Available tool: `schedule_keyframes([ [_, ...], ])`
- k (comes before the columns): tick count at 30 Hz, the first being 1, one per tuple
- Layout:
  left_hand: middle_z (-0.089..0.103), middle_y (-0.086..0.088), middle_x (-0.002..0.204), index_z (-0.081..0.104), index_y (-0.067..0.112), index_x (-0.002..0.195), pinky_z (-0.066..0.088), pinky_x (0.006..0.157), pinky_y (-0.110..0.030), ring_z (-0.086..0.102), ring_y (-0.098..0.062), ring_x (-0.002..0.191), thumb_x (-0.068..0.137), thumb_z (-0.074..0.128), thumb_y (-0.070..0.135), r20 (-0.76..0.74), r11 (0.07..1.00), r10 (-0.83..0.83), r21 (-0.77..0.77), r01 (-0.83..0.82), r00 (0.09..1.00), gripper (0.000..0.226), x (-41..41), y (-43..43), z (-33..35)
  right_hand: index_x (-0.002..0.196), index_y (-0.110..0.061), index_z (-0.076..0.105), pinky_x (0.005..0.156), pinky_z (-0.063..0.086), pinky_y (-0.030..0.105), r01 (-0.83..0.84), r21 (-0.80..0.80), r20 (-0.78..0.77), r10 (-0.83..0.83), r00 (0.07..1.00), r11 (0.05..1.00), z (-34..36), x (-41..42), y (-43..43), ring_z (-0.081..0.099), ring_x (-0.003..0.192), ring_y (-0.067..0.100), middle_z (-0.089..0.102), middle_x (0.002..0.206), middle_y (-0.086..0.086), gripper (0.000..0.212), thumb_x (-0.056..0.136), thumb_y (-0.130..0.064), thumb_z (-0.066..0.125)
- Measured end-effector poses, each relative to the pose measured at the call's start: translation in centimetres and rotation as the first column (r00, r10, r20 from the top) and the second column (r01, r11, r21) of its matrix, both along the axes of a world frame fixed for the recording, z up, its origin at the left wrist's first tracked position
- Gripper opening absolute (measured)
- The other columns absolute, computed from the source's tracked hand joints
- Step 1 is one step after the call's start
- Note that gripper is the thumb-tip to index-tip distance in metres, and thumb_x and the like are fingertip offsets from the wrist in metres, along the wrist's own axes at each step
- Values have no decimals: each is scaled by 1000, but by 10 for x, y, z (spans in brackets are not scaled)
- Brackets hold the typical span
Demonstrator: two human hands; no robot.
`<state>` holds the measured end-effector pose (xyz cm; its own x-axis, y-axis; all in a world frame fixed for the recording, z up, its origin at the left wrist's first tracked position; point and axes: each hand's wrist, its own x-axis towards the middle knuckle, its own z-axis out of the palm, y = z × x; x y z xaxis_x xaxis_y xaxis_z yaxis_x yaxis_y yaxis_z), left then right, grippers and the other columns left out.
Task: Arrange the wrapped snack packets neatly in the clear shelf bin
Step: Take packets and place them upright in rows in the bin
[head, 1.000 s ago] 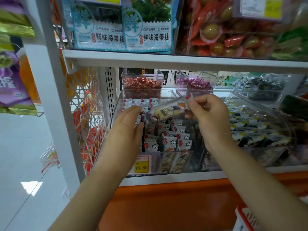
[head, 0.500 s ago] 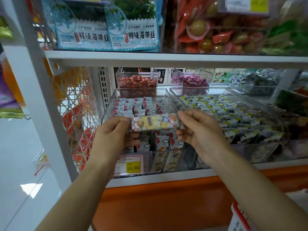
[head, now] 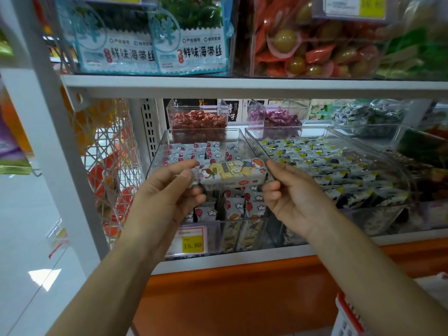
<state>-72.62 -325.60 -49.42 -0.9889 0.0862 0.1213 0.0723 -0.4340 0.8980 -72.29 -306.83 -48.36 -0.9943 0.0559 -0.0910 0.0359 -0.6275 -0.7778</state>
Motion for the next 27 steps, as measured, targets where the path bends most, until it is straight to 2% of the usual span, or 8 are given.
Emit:
schedule_keyframes([
  [2, 67, 2, 79, 71, 18, 99, 55, 62, -20, 64, -8, 66, 75, 61, 23, -84, 991, 0, -132, -11, 996, 26, 1, -2, 0, 78, -7, 57, 32, 38, 14, 8, -16, 19, -8, 1000, 1000, -1, 0, 2, 47, 36, 4, 49, 45, -2, 11, 89, -9, 55],
  [5, 70, 10, 93, 66, 27, 105, 59, 64, -26, 70, -11, 74, 65, 66, 33, -184, 914, 70, -381, -137, 980, 41, 3, -3, 1, 76, -8, 58, 33, 39, 14, 0, 1, 3, 0, 1000, 1000, -2, 0, 3, 48, 37, 4, 50, 47, -1, 12, 88, -9, 56],
  [8, 71, 6, 82, 65, 18, 103, 56, 60, -20, 69, -11, 68, 64, 66, 32, -194, 919, 131, -343, -192, 972, 41, 3, -2, 1, 89, -5, 63, 40, 46, 17, 31, 198, -95, -12, 995, 980, -4, 0, 3, 56, 45, 8, 58, 65, 6, 7, 88, -5, 56],
  [12, 69, 5, 66, 65, 9, 95, 54, 57, -18, 66, -8, 59, 69, 65, 29, -164, 931, 181, -289, -223, 970, 33, 1, -4, -1, 106, -6, 65, 53, 53, 22, 22, 367, -198, 55, 979, 930, -8, 1, 2, 66, 61, 16, 66, 90, 13, 26, 82, -14, 60],
  [14, 69, 5, 65, 66, 9, 92, 54, 56, -17, 66, -8, 58, 75, 65, 27, -153, 939, 179, -267, -215, 972, 24, -1, -5, -2, 99, -7, 67, 57, 54, 22, 34, 414, -219, 63, 974, 910, -9, 2, 2, 67, 66, 17, 69, 87, 12, 28, 74, -17, 64],
  [19, 70, 2, 68, 65, 11, 96, 54, 59, -17, 67, -9, 62, 73, 64, 27, -177, 950, 168, -233, -207, 970, 29, 1, -3, -1, 86, -2, 66, 54, 54, 23, 115, 433, -242, -7, 970, 894, -7, 1, 2, 68, 64, 20, 70, 80, 15, 7, 86, -6, 60],
  [24, 71, -5, 79, 66, 12, 96, 55, 63, -17, 70, -15, 71, 74, 63, 13, -208, 965, 118, -207, -161, 971, 22, 0, 0, -3, 76, -3, 61, 48, 53, 23, 204, 430, -241, -106, 965, 879, -8, 1, 2, 67, 57, 20, 70, 75, 13, 16, 91, -8, 56],
  [27, 71, -2, 73, 65, 11, 90, 54, 62, -16, 71, -15, 70, 77, 62, 8, -219, 968, 104, -200, -149, 970, 14, -1, 0, -4, 73, -4, 61, 46, 52, 23, 193, 398, -224, -109, 968, 897, -7, 1, 3, 66, 55, 19, 70, 72, 12, 18, 90, -8, 57],
])
